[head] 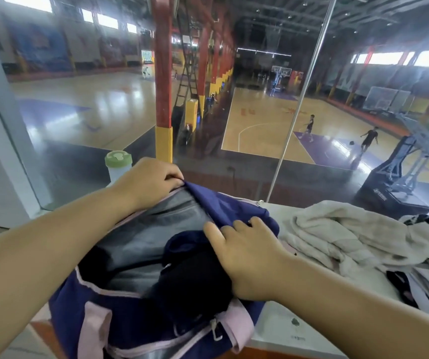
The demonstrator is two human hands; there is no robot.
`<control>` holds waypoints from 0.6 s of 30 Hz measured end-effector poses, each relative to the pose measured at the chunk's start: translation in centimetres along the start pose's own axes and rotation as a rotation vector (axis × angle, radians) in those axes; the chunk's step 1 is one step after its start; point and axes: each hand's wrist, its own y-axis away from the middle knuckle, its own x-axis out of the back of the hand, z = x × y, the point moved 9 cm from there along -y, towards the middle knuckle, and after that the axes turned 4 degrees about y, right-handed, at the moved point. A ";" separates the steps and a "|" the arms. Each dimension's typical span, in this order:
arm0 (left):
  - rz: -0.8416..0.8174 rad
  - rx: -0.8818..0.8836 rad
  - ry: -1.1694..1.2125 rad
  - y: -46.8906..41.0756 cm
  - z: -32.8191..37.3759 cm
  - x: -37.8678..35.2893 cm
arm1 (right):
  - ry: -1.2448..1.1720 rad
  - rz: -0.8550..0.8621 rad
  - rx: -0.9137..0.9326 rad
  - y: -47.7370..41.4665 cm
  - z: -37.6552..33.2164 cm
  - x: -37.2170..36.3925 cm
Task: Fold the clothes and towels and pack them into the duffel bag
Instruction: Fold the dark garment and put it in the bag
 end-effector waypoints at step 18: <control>-0.591 0.189 -0.351 14.5 -2.1 -10.0 | -0.590 -0.166 -0.628 -3.6 4.3 -4.5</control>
